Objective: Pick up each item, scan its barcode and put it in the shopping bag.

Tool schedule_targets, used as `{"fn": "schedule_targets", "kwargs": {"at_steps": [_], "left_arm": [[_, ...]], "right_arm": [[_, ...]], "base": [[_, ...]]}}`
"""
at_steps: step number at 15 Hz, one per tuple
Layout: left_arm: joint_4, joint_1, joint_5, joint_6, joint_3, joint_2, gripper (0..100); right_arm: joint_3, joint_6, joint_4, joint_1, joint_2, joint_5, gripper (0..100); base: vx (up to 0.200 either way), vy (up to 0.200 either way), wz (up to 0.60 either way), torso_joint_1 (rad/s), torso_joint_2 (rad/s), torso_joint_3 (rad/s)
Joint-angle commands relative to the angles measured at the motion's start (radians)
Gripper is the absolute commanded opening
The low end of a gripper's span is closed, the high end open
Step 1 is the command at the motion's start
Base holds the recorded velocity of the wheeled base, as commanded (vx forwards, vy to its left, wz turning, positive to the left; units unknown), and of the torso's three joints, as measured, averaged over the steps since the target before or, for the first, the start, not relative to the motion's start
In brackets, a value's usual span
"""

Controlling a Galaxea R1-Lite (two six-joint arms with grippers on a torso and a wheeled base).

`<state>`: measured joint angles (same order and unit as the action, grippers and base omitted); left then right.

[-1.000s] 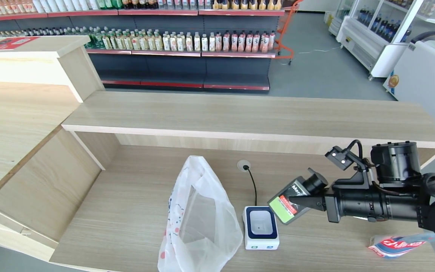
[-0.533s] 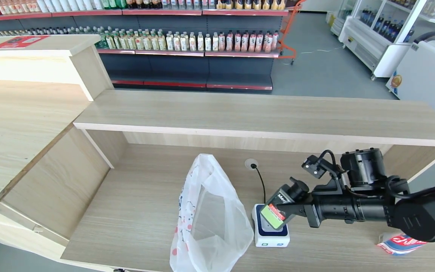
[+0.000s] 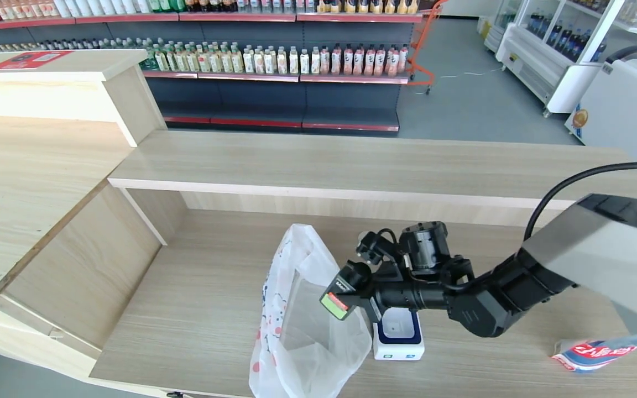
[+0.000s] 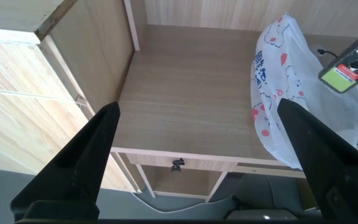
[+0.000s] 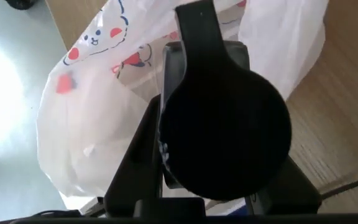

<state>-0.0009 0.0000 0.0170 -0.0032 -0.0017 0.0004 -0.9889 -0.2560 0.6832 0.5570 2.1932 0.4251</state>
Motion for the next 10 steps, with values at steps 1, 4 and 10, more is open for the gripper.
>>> {"fn": "schedule_targets", "kwargs": {"at_steps": [1, 4, 10], "left_arm": [[-0.001, 0.0, 0.0, -0.001, 0.0, 0.0, 100], [-0.001, 0.0, 0.0, 0.0, 0.0, 0.0, 100], [-0.001, 0.0, 0.0, -0.001, 0.0, 0.0, 100]], "right_arm": [[-0.126, -0.095, 0.013, 0.063, 0.163, -0.017, 0], [-0.191, -0.272, 0.013, 0.063, 0.241, -0.028, 0], [-0.249, -0.338, 0.047, 0.06, 0.3, -0.034, 0]], "base": [[0.0, 0.0, 0.0, 0.0, 0.0, 0.0], [0.0, 0.0, 0.0, 0.0, 0.0, 0.0], [0.0, 0.0, 0.0, 0.0, 0.0, 0.0]]}}
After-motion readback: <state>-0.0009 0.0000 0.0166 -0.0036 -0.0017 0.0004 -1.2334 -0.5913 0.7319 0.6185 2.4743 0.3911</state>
